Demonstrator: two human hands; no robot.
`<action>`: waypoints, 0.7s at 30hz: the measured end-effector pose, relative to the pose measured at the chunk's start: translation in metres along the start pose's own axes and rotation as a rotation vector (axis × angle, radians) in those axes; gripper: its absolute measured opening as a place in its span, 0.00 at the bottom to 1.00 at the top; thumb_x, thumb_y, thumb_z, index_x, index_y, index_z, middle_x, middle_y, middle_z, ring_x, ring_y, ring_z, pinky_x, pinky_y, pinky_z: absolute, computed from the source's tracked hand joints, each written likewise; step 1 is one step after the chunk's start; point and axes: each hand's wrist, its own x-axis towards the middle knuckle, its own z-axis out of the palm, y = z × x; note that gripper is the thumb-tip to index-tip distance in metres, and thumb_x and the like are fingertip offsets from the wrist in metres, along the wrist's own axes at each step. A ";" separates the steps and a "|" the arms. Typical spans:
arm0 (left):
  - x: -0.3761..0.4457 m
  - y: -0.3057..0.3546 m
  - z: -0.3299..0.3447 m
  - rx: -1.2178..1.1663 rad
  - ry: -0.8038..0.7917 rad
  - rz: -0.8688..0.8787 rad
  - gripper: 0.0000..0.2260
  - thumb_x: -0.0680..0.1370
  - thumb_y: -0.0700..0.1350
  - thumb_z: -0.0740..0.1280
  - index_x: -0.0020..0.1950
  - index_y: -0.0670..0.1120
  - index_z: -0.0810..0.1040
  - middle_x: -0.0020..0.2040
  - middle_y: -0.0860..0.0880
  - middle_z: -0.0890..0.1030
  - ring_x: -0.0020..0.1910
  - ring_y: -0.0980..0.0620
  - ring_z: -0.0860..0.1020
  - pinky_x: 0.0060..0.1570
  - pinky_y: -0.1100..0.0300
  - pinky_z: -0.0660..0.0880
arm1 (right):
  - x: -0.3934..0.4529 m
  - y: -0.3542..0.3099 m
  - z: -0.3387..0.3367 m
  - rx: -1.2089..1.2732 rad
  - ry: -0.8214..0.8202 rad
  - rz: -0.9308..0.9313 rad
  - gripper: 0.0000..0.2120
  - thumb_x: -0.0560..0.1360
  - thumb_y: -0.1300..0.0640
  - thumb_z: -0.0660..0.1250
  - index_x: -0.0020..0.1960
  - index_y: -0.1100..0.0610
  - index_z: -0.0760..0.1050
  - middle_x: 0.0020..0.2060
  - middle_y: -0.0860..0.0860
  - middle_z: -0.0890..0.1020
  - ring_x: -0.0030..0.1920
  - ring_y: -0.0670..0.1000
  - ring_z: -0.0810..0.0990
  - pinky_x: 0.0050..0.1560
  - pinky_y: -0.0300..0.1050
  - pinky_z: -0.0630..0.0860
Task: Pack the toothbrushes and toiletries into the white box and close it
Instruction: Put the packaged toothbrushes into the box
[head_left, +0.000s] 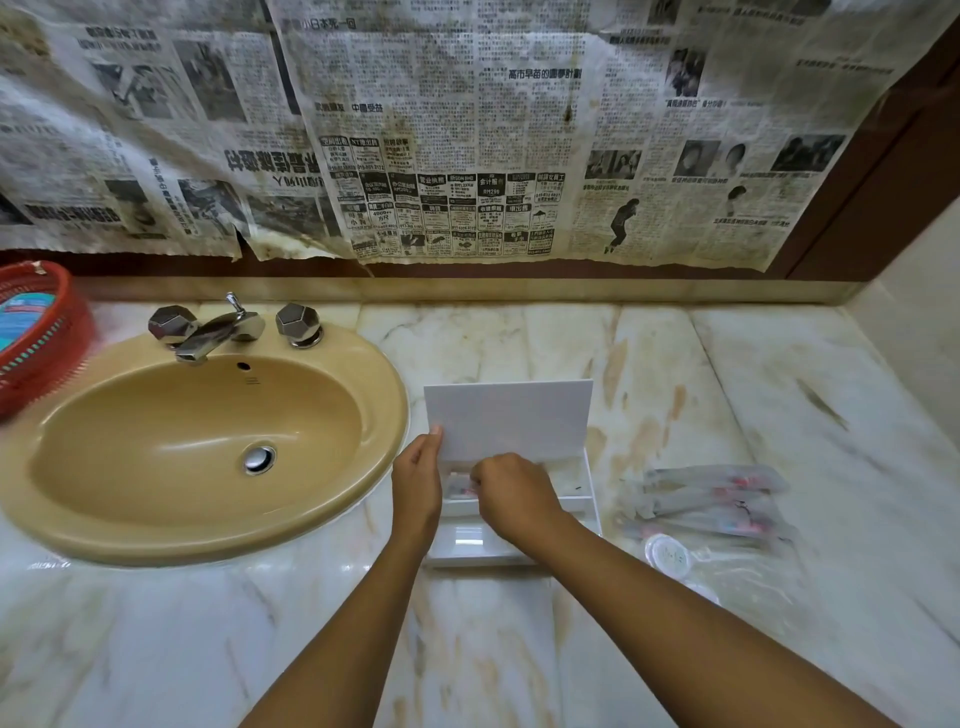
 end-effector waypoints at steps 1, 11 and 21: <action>-0.001 0.000 0.000 -0.004 0.004 -0.002 0.14 0.83 0.49 0.61 0.45 0.44 0.81 0.43 0.49 0.83 0.43 0.53 0.80 0.46 0.62 0.75 | 0.000 0.000 0.003 0.010 -0.016 0.001 0.07 0.76 0.62 0.65 0.51 0.59 0.81 0.45 0.56 0.83 0.44 0.57 0.80 0.52 0.49 0.79; 0.000 0.000 0.002 -0.022 0.033 0.000 0.14 0.83 0.48 0.62 0.39 0.43 0.75 0.39 0.45 0.77 0.40 0.53 0.74 0.46 0.58 0.72 | -0.006 0.002 0.002 0.069 -0.239 -0.196 0.19 0.80 0.49 0.51 0.51 0.56 0.79 0.64 0.52 0.76 0.63 0.55 0.74 0.57 0.53 0.73; -0.002 0.003 0.002 0.018 0.023 0.017 0.13 0.83 0.48 0.61 0.42 0.48 0.78 0.39 0.53 0.82 0.37 0.62 0.79 0.42 0.69 0.75 | -0.009 0.022 -0.046 0.254 0.025 -0.050 0.11 0.74 0.58 0.61 0.51 0.55 0.81 0.49 0.52 0.83 0.49 0.54 0.80 0.52 0.45 0.76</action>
